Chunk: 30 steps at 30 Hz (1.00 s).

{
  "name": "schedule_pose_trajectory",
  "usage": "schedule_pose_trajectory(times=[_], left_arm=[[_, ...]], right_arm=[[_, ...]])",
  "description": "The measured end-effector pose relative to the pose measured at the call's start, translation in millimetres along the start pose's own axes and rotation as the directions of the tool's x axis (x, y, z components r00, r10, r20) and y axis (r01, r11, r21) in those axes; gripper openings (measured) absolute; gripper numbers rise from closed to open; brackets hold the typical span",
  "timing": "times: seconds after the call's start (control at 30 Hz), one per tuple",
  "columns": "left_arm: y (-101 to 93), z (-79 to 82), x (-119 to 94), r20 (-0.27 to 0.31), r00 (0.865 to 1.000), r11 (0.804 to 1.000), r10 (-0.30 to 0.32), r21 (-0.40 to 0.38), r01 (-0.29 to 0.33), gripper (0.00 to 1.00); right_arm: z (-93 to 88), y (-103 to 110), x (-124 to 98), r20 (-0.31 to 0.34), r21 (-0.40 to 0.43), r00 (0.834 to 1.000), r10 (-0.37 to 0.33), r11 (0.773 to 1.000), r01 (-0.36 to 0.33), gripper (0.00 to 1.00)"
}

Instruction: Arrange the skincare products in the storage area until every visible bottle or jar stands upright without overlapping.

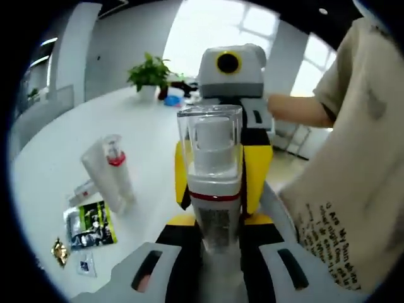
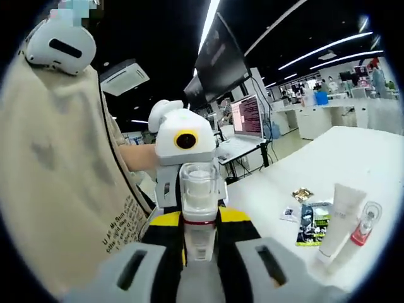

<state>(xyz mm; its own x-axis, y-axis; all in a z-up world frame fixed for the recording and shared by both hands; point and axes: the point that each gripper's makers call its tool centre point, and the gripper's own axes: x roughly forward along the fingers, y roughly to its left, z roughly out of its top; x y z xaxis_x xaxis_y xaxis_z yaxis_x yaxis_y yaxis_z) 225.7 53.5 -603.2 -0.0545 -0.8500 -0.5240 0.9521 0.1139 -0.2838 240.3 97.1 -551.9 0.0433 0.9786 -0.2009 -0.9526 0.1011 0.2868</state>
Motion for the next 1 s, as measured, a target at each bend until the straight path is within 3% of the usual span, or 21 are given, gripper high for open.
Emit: schedule_pose_trajectory(times=[0.33,0.5,1.0], left_arm=[[26.1,4.3,-1,0.02,0.988,0.988,0.152,0.002,-0.152,0.18],[47.7,3.8,1,0.005,0.967,0.966,0.257,0.02,-0.257,0.18],[74.8,1.9,22,0.0,0.952,0.951,0.307,0.038,-0.307,0.18]], right_arm=[[4.0,-21,0,0.045,0.008,0.993,-0.106,0.994,0.106,0.21],[1.5,-40,-1,0.067,0.027,0.971,-0.23,0.973,0.228,0.23],[-14.5,-70,-12,0.059,0.047,0.901,-0.43,0.903,0.428,0.24]])
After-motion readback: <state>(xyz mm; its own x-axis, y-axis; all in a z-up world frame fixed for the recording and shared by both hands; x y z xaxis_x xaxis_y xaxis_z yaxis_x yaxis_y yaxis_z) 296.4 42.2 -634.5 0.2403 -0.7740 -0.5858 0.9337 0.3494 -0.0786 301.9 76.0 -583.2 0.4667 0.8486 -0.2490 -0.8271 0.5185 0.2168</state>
